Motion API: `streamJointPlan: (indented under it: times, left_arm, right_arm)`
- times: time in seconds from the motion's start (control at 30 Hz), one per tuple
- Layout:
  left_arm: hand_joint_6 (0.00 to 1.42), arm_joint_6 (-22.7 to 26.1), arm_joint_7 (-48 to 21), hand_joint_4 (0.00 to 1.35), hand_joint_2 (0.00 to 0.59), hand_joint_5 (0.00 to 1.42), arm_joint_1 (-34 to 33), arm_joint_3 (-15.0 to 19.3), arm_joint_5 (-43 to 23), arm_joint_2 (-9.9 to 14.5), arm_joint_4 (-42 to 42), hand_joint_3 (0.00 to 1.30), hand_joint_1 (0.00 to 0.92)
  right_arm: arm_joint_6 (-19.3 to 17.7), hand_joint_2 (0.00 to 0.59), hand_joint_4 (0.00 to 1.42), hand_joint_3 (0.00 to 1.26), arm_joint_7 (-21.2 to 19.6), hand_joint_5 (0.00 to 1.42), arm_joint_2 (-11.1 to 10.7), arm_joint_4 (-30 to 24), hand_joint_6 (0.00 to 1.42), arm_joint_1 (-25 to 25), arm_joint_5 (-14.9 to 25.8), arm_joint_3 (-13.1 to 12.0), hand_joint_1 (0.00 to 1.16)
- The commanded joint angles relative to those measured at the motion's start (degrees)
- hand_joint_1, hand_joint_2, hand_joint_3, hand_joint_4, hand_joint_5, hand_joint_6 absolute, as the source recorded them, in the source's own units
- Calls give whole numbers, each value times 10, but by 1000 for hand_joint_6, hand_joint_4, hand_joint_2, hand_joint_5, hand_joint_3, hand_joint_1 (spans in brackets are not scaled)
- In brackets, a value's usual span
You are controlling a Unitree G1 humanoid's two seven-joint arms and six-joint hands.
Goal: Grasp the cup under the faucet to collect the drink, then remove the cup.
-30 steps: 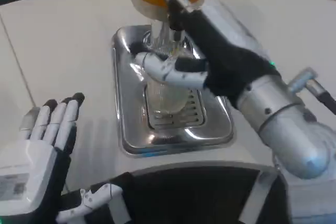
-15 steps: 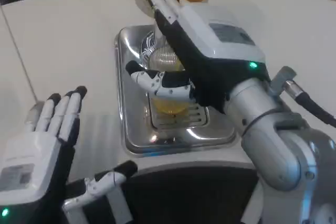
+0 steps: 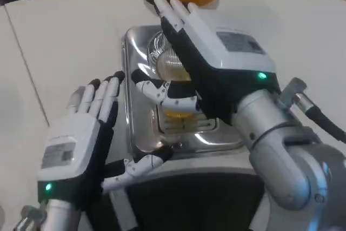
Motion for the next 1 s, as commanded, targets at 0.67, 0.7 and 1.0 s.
streamJointPlan:
  times: [0.67,0.7,1.0]
  left_arm:
    - [0,32,4,0,111,0,-56,-35,-2,-13,58,0,0]
    - [0,31,4,0,112,0,-57,-36,-4,-13,60,0,0]
    - [0,5,7,0,92,0,-69,-49,-19,0,81,0,0]
  right_arm:
    - [-105,428,0,3,-217,0,100,-33,48,161,92,-132,547]
    - [-104,428,0,1,-223,0,103,-32,48,165,104,-138,548]
    - [-141,424,0,0,-222,0,30,-109,48,283,122,-190,583]
